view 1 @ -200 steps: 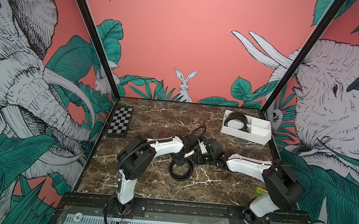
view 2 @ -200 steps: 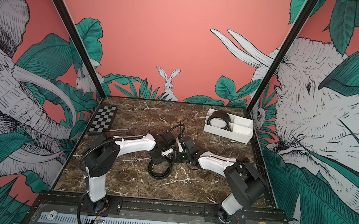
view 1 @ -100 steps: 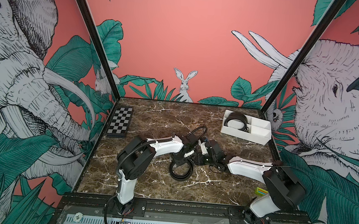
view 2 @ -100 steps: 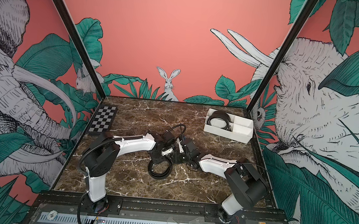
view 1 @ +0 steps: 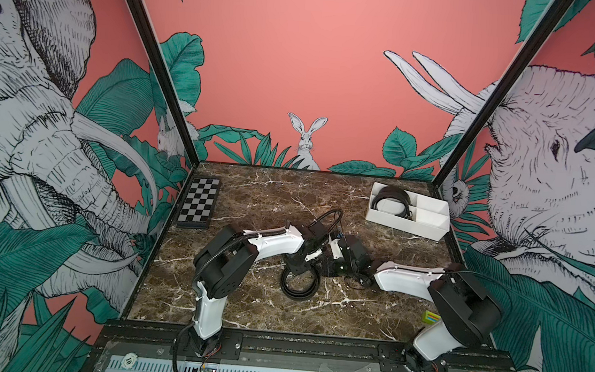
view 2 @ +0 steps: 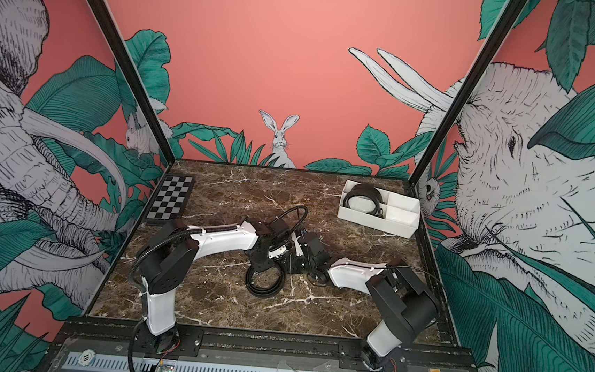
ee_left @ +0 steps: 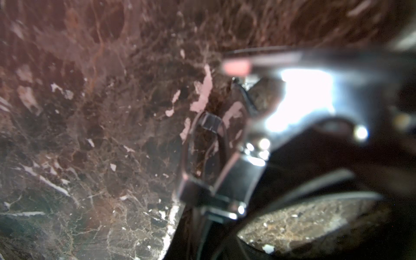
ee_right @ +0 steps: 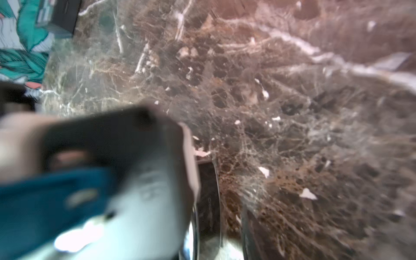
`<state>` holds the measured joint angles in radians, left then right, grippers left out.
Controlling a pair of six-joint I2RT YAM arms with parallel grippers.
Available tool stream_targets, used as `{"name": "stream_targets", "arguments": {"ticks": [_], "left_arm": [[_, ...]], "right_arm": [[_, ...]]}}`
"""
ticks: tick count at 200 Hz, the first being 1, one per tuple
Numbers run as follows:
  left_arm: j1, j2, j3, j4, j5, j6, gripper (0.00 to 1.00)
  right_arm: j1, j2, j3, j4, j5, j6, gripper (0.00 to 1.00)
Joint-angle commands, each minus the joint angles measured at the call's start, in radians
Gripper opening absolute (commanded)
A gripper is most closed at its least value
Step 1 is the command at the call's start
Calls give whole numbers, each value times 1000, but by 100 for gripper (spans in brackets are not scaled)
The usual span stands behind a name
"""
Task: Place the belts into the storage roll
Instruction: Roll the belt at the center of the board.
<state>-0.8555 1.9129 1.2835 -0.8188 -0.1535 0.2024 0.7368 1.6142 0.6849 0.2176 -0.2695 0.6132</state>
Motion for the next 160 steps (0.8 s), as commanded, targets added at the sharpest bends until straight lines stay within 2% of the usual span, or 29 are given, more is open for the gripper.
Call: {"name": "stream_targets", "arguments": {"ticks": [1, 38, 63, 113, 160], "left_arm": [[13, 15, -25, 124, -17, 9, 0], [13, 11, -49, 129, -17, -10, 1], [18, 3, -73, 136, -50, -47, 11], [41, -7, -110, 145, -55, -111, 28], [45, 39, -85, 115, -63, -164, 36]], "right_arm": [[7, 46, 4, -45, 40, 14, 38], [7, 21, -3, -81, 72, 19, 16], [9, -5, -17, -130, 95, 20, 0], [10, -96, -42, -226, 126, -6, 0], [8, -155, -54, -293, 158, -22, 0]]}}
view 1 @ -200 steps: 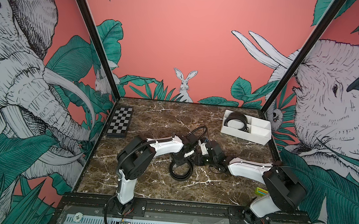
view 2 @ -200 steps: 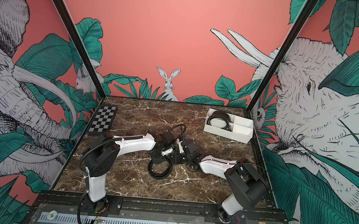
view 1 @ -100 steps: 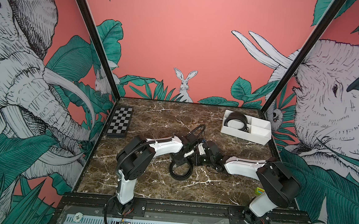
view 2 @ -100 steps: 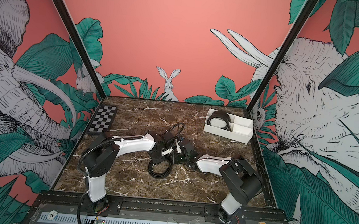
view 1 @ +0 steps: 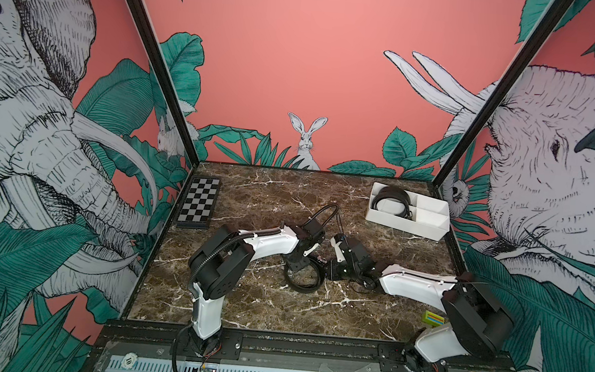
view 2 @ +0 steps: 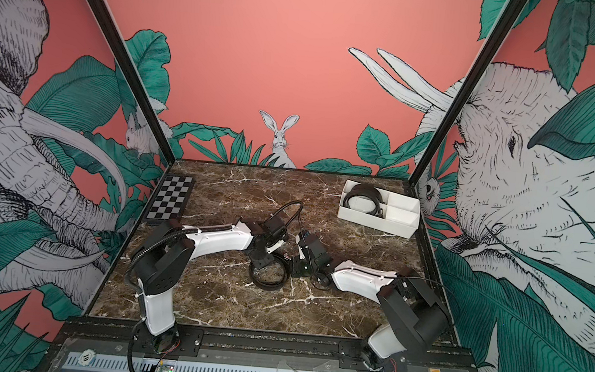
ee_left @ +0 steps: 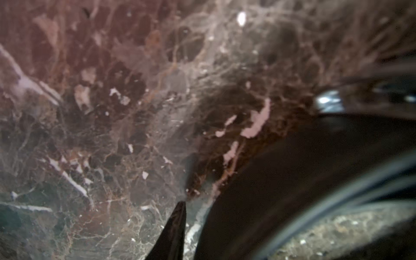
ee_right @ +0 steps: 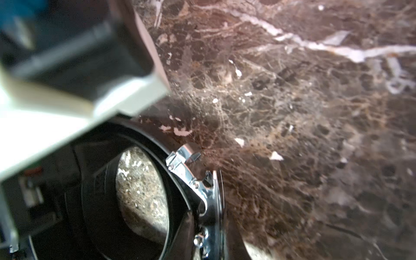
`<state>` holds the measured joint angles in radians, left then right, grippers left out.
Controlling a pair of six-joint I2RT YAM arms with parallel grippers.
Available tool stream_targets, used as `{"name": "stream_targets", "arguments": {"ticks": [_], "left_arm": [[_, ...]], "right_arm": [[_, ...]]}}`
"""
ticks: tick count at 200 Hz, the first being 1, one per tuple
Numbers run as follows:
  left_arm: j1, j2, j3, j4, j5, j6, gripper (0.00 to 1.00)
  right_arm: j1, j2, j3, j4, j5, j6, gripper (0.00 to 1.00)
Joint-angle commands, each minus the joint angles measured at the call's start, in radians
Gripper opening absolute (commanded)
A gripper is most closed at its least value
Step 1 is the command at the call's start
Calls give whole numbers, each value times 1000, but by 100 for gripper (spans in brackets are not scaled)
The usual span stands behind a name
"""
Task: Place the belts into the storage roll
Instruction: Roll the belt at the center of the board.
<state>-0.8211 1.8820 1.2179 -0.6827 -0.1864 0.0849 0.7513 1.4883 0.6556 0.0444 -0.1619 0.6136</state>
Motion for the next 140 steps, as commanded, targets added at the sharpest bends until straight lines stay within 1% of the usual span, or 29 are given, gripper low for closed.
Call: {"name": "stream_targets", "arguments": {"ticks": [1, 22, 36, 60, 85, 98, 116, 140], "left_arm": [[11, 71, -18, -22, -29, -50, 36], [13, 103, 5, -46, -47, -94, 32], [13, 113, 3, -43, -53, -138, 26], [11, 100, -51, 2, -22, -251, 20], [10, 47, -153, 72, 22, -374, 19], [11, 34, -195, 106, 32, -430, 18], [10, 55, -201, 108, 20, -497, 16], [12, 99, -187, 111, 4, -566, 15]], "right_arm": [[-7, -30, -25, -120, 50, -23, 0], [-7, -60, -25, -157, 67, -26, 0], [-8, -87, -36, -173, 80, -22, 0], [-22, -136, -50, -208, 86, -4, 0], [-23, -161, -38, -249, 90, -13, 0], [-22, -149, -41, -244, 61, -4, 0], [-18, -122, -60, -224, 20, 25, 0], [-15, -153, -114, -260, 66, 68, 0]]}}
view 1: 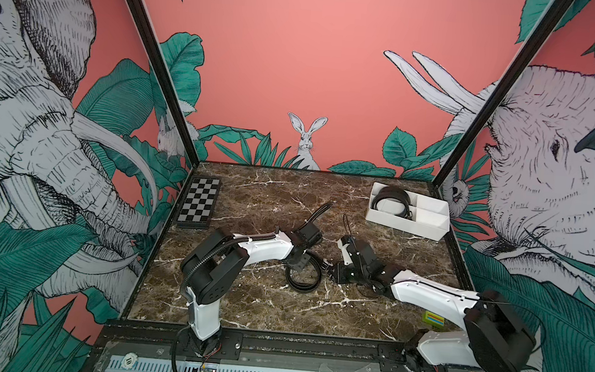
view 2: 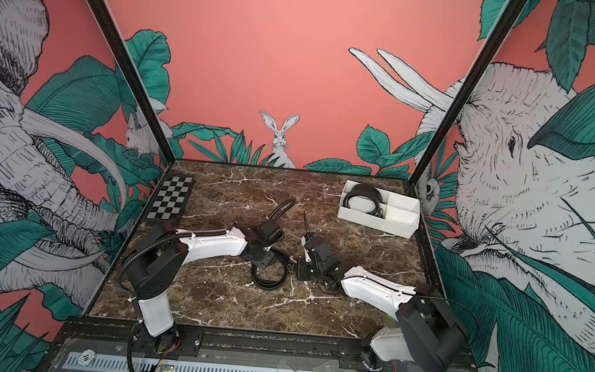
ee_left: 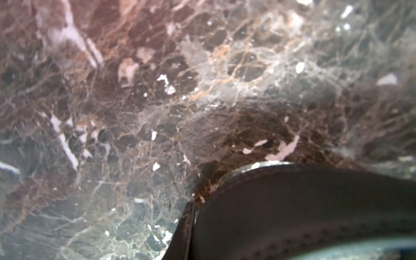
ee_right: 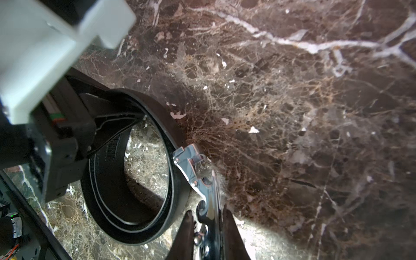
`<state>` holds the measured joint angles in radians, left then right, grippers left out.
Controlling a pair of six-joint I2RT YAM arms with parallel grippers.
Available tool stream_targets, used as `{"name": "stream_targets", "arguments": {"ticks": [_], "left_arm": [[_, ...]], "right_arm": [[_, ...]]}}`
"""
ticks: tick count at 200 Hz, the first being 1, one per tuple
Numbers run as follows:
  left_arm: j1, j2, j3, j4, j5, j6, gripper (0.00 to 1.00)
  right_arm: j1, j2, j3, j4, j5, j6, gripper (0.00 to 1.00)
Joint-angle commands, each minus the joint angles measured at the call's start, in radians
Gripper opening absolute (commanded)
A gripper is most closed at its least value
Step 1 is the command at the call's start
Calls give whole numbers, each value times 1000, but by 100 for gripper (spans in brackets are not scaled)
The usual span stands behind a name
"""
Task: Place the belts into the storage roll
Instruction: Roll the belt at the center of the board.
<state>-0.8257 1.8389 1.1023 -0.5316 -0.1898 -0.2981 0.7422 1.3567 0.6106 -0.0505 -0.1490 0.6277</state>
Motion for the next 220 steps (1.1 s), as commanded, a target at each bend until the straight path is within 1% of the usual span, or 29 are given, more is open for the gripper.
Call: {"name": "stream_targets", "arguments": {"ticks": [1, 17, 32, 48, 59, 67, 79, 87, 96, 104, 110, 122, 134, 145, 164, 186, 204, 220], "left_arm": [[17, 146, -70, -41, 7, -186, 15], [20, 189, -40, -50, 40, -207, 17], [22, 223, -21, -59, 73, -223, 21], [22, 240, -24, -37, 116, -242, 21], [22, 248, -28, -4, 154, -255, 20], [23, 254, -26, 11, 178, -269, 17], [23, 264, -15, 18, 193, -281, 7], [22, 266, -8, 22, 202, -283, 2], [20, 269, 4, 22, 202, -271, 0], [15, 272, 20, 2, 188, -252, 0], [12, 275, 35, -23, 163, -238, 0], [11, 285, 58, -62, 137, -206, 0], [11, 290, 74, -86, 122, -174, 0], [10, 293, 85, -104, 114, -149, 0], [11, 299, 105, -127, 98, -113, 0], [11, 310, 125, -144, 87, -86, 0], [10, 315, 138, -152, 87, -71, 0], [12, 315, 149, -166, 83, -61, 0]], "right_arm": [[-6, -23, -70, -169, 57, 54, 0], [-5, -64, -88, -209, 101, 69, 0], [-6, -79, -76, -258, 118, 62, 0], [-5, -71, -59, -270, 86, 49, 0], [-2, -56, -60, -243, 47, 53, 0], [7, -37, -56, -227, 27, 58, 0], [22, -7, -52, -194, -4, 57, 0], [28, 9, -51, -172, -24, 54, 0], [28, 18, -42, -170, -27, 42, 0], [29, 19, -23, -195, -4, 23, 0], [26, 17, -4, -226, 20, 9, 6], [10, 13, 36, -272, 35, -31, 22], [-20, 11, 75, -310, 20, -69, 29], [-50, 9, 105, -336, 7, -103, 39], [-104, 17, 156, -360, -15, -173, 46], [-150, 55, 242, -375, -24, -250, 57], [-176, 108, 326, -379, -8, -325, 63], [-199, 174, 404, -374, 27, -369, 66]]}}
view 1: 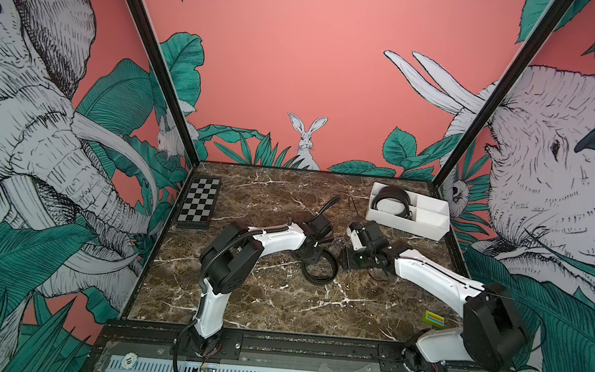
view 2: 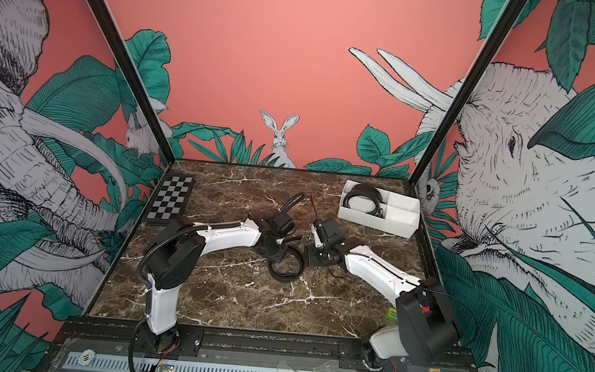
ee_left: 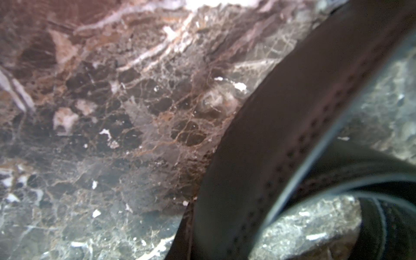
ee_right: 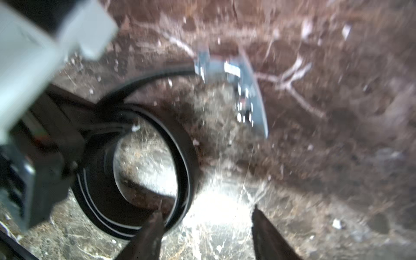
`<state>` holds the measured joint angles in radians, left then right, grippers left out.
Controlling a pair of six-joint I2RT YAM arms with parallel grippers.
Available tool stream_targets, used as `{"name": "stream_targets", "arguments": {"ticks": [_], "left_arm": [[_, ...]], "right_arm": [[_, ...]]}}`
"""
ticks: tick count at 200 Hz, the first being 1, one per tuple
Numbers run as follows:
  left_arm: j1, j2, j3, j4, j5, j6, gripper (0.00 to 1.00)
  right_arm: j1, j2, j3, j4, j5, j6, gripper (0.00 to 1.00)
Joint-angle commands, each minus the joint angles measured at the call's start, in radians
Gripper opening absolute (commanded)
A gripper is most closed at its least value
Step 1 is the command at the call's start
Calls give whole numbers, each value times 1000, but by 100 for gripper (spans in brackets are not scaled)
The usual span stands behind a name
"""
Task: Place the belts into the storage roll
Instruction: Roll the belt at the center of the board.
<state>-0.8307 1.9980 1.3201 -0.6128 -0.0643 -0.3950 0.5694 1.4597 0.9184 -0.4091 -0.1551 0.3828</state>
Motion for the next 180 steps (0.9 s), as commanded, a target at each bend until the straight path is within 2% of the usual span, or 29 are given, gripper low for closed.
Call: {"name": "stream_targets", "arguments": {"ticks": [1, 25, 42, 66, 92, 130, 180], "left_arm": [[17, 155, -69, -85, -42, 36, 0], [17, 148, -75, -81, -34, 46, 0], [18, 147, -78, -79, -28, 53, 0], [18, 149, -70, -78, -19, 61, 0], [22, 153, -62, -78, -6, 67, 0], [24, 159, -66, -78, -4, 79, 0], [26, 150, -78, -71, -5, 87, 0]], "right_arm": [[-28, 77, 102, -15, 34, -124, 66], [-90, 203, 206, -3, 30, -62, 65], [-99, 284, 276, -10, 31, -59, 65], [-102, 365, 293, 50, -129, -83, 58], [-94, 330, 173, 209, -296, -77, 56], [-93, 249, 32, 332, -403, -18, 59], [-95, 200, -76, 403, -397, 55, 66]]}}
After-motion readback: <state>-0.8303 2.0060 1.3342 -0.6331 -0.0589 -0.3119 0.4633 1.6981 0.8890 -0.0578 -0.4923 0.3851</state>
